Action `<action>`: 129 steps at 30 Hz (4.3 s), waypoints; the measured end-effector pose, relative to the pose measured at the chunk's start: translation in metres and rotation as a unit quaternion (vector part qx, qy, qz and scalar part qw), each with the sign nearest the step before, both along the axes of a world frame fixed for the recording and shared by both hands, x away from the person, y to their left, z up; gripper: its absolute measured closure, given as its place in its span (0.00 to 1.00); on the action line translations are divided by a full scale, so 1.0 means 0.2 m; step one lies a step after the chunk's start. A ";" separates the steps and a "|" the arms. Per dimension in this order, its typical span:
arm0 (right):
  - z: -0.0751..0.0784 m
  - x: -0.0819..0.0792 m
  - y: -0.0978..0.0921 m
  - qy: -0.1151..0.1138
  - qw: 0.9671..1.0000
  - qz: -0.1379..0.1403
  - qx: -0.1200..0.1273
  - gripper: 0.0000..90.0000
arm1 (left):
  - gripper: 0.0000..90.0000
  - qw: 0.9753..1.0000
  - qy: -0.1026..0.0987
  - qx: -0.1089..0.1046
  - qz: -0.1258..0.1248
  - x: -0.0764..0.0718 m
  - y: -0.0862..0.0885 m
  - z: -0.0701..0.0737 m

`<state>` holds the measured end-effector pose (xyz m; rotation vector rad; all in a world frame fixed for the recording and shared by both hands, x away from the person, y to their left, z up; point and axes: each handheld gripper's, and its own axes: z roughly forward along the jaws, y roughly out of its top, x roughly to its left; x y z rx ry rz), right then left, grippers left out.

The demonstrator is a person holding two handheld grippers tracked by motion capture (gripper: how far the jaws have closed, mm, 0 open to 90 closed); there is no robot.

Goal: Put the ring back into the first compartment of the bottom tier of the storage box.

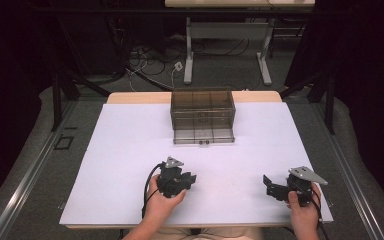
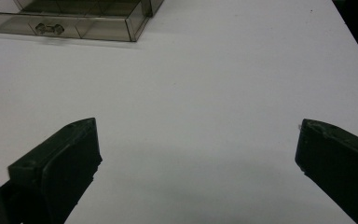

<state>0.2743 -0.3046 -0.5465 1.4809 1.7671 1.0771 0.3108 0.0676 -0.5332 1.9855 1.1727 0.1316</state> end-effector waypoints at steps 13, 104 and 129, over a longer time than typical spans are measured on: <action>0.00 0.00 0.00 0.001 1.000 -0.001 0.000 0.00 | 0.80 1.000 -0.008 -0.007 0.018 0.02 0.05 0.01; -0.02 0.00 0.01 0.005 1.000 0.000 0.000 0.00 | 0.80 0.995 -0.034 0.003 0.096 0.44 0.17 0.46; -0.02 0.02 0.02 0.004 1.000 0.007 0.002 0.00 | 0.80 0.991 -0.011 0.004 0.131 0.60 0.11 0.46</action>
